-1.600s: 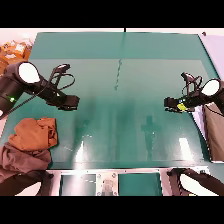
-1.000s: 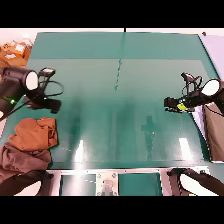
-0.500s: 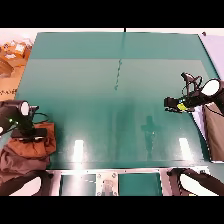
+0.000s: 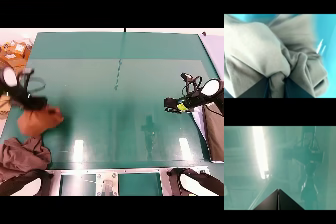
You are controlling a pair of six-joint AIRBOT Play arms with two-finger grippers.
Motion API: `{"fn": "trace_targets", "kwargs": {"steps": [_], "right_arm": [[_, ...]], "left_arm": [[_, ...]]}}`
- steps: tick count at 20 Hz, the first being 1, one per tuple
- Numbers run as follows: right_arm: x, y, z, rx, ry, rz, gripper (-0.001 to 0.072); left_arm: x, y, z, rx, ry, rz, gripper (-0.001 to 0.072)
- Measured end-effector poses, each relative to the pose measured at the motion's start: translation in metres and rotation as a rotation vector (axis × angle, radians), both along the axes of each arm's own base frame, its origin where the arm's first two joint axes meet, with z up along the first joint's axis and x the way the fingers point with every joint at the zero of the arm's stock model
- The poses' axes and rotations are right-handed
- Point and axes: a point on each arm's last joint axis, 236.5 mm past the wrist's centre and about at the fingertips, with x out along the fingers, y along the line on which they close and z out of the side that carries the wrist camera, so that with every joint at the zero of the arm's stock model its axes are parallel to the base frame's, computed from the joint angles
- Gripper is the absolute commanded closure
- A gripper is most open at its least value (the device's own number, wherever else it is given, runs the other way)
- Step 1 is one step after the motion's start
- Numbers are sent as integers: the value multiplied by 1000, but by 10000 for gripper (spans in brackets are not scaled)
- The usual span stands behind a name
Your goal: Fold the shirts.
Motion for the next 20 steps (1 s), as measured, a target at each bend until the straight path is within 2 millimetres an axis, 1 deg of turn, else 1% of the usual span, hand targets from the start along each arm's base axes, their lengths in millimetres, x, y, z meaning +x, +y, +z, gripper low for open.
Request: {"fn": "trace_targets", "kwargs": {"steps": [1, 2, 3, 5, 6, 7, 8, 9, 10, 11, 12, 13, 14, 15, 16, 17, 19, 20], "right_arm": [[0, 0, 1, 2, -1, 0, 697], [1, 1, 3, 2, -1, 1, 697], [2, 1, 6, 3, -6, 2, 698], [6, 1, 15, 4, -18, 6, 697], [10, 1, 21, 3, -31, 7, 697], [13, 1, 27, 4, -43, 8, 694], [15, 1, 32, 6, -52, 6, 607], [18, 2, 37, 11, -63, 0, 443], [20, 3, 42, 14, -73, 0, 370], [21, 4, 46, 18, -75, -2, 371], [22, 5, 49, 23, -77, -3, 371], [22, 6, 52, 26, -76, -1, 370], [21, 6, 53, 29, -75, -1, 369], [21, 7, 54, 32, -73, -1, 362], [19, 8, 53, 37, -66, 0, 340], [18, 10, 50, 46, -58, -1, 341], [17, 17, 38, 78, -35, 5, 341], [17, 23, 31, 106, -27, 10, 341]], "left_arm": [[17, -24, 25, -26, -75, -56, 682], [28, -51, 47, -58, -141, -114, 682], [37, -83, 66, -96, -207, -184, 682], [43, -149, 93, -180, -311, -318, 679], [42, -180, 101, -219, -349, -381, 624], [41, -212, 106, -257, -384, -441, 200], [40, -239, 108, -290, -412, -488, -13], [38, -264, 107, -322, -430, -526, -4], [38, -280, 102, -336, -432, -551, -4], [38, -291, 97, -345, -433, -566, -4], [40, -296, 93, -347, -428, -569, -4], [43, -293, 88, -344, -414, -559, -3], [47, -286, 84, -336, -401, -540, -3], [51, -273, 78, -323, -373, -513, -4], [51, -259, 69, -316, -329, -482, -4], [50, -247, 61, -313, -283, -451, -4], [38, -228, 36, -325, -173, -397, -4], [26, -227, 21, -348, -110, -380, -4]]}}
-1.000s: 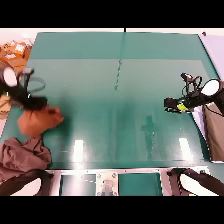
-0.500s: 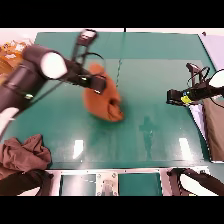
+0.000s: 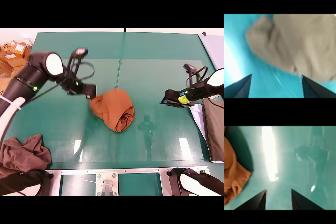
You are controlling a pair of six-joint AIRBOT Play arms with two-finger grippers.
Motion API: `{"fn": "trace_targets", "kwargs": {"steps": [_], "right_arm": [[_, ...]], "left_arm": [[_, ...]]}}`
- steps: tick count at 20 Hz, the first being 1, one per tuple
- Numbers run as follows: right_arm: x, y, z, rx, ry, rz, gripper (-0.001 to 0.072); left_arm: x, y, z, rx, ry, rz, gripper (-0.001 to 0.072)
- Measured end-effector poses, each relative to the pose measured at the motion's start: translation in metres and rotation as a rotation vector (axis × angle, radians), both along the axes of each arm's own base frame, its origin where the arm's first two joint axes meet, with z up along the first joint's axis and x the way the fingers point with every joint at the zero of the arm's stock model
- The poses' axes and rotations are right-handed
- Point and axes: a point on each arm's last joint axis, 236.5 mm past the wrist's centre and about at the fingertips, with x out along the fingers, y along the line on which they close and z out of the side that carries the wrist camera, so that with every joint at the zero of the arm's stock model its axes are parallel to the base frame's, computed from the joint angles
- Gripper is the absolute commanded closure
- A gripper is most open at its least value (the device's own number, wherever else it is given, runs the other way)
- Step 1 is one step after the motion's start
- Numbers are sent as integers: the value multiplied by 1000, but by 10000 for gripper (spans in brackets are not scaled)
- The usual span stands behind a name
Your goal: Fold the shirts.
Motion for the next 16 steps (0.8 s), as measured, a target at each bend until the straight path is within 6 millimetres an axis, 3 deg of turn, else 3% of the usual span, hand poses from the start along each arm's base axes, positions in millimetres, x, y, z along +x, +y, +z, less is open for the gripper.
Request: {"fn": "trace_targets", "kwargs": {"steps": [3, 4, 5, 8, 12, 13, 14, 15, 16], "right_arm": [[9, 25, -22, 112, 6, 24, 336], [14, 35, -28, 155, 4, 32, 300], [20, 45, -34, 199, 2, 38, 264], [41, 74, -49, 331, -2, 59, 263], [65, 113, -71, 452, 25, 80, 264], [68, 124, -77, 478, 41, 87, 305], [71, 134, -81, 502, 50, 94, 433], [74, 145, -84, 530, 56, 101, 583], [77, 153, -85, 548, 57, 110, 697]], "left_arm": [[-48, -19, -52, -75, 186, -24, -4], [-66, -33, -66, -123, 234, -35, -4], [-82, -45, -78, -158, 272, -44, -4], [-118, -73, -109, -226, 319, -41, -3], [-114, -90, -132, -276, 261, 48, -1], [-110, -94, -134, -293, 252, 79, 111], [-105, -97, -137, -309, 241, 109, 380], [-102, -98, -142, -309, 230, 124, 600], [-99, -98, -144, -312, 222, 134, 679]]}}
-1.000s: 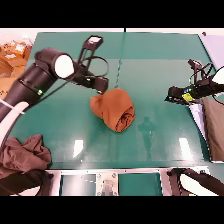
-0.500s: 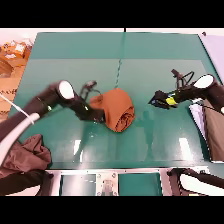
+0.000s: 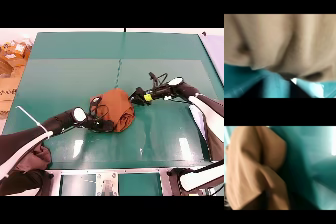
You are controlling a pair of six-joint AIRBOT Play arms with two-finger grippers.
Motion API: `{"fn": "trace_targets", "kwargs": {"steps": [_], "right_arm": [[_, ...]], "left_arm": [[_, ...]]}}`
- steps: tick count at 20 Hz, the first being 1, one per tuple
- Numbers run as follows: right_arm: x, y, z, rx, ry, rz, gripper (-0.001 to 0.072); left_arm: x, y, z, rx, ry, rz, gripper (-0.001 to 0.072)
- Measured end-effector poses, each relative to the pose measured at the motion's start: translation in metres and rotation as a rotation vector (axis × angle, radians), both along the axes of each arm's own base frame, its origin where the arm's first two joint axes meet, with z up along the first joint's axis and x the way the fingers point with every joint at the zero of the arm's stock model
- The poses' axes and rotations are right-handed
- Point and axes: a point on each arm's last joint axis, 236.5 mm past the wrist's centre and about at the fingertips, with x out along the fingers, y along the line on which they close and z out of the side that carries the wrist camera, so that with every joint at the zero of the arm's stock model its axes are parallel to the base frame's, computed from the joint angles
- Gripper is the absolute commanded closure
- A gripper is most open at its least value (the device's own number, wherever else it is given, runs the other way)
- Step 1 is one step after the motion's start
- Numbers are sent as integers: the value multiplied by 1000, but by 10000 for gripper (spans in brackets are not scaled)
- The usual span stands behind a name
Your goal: Fold the shirts.
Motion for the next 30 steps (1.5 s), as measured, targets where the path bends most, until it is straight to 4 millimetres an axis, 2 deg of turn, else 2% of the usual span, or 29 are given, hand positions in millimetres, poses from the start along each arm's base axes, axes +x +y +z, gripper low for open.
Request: {"fn": "trace_targets", "kwargs": {"steps": [2, 4, 6, 8, 10, 12, 15, 18, 20, 23, 24, 26, 28, 30], "right_arm": [[8, 9, 3, 28, -20, 9, 699], [19, 7, 13, 51, -48, 4, 699], [32, -6, 31, 64, -94, -20, 700], [41, -23, 58, 73, -156, -47, 700], [45, -38, 93, 76, -235, -62, 700], [44, -48, 137, 74, -338, -73, 700], [30, -54, 216, 65, -533, -72, 700], [2, -54, 297, 48, -739, -71, 699], [-25, -53, 349, 34, -881, -68, 699], [-60, -52, 410, 16, -1060, -74, 699], [-70, -51, 426, 13, -1108, -81, 699], [-81, -52, 444, 5, -1165, -90, 699], [-82, -55, 450, -9, -1188, -104, 699], [-71, -60, 444, -26, -1179, -124, 698]], "left_arm": [[8, 1, 3, -11, -16, 17, 681], [18, 11, 10, -8, -32, 15, 681], [27, 33, 22, 16, -47, 3, 681], [42, 59, 46, 32, -86, 14, 680], [58, 83, 79, 35, -147, 36, 681], [70, 103, 118, 33, -216, 51, 680], [86, 116, 189, 21, -357, 31, 680], [96, 119, 273, -3, -539, -7, 680], [97, 119, 330, -22, -669, -25, 680], [92, 120, 406, -48, -854, -39, 680], [90, 121, 424, -52, -902, -41, 680], [89, 124, 454, -59, -992, -32, 680], [95, 129, 470, -42, -1058, -10, 680], [110, 135, 474, -11, -1097, 16, 680]]}}
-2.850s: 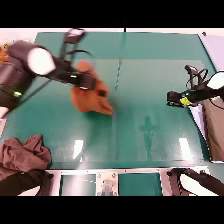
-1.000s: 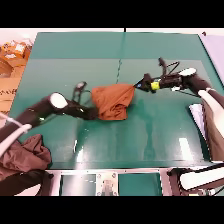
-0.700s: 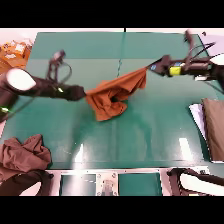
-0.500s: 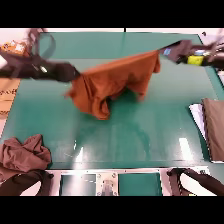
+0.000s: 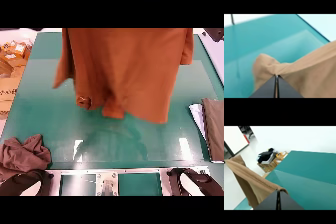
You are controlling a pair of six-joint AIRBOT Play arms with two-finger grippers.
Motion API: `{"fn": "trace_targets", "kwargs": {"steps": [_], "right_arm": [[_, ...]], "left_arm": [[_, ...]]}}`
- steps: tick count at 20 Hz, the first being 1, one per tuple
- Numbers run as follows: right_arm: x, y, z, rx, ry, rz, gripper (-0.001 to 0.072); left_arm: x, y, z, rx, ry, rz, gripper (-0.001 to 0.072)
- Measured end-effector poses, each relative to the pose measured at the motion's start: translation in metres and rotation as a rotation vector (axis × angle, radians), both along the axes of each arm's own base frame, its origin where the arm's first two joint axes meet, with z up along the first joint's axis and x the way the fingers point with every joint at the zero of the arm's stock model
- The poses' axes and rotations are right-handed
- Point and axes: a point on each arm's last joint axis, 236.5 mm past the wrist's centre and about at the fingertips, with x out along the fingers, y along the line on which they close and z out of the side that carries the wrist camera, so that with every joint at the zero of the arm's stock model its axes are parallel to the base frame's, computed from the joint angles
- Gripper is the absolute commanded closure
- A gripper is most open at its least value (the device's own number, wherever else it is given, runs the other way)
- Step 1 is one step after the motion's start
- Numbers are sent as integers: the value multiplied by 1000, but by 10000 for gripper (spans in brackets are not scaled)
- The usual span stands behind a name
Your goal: Fold the shirts.
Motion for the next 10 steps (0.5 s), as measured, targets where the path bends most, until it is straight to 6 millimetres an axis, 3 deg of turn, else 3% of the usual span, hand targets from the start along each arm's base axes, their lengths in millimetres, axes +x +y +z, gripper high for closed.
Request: {"fn": "trace_targets", "kwargs": {"steps": [2, 4, 6, 9, 10], "right_arm": [[19, -5, -20, -3, 48, -19, 698], [40, -10, -50, 1, 124, -32, 698], [61, -14, -95, 1, 230, -41, 698], [87, -19, -177, 21, 413, -64, 698], [96, -21, -208, 28, 477, -81, 698]], "left_arm": [[24, 2, -13, 20, 10, 29, 680], [58, -2, -46, 49, 67, 42, 680], [91, -8, -97, 88, 162, 41, 679], [135, -18, -188, 137, 327, 34, 678], [144, -21, -216, 144, 378, 30, 629]]}}
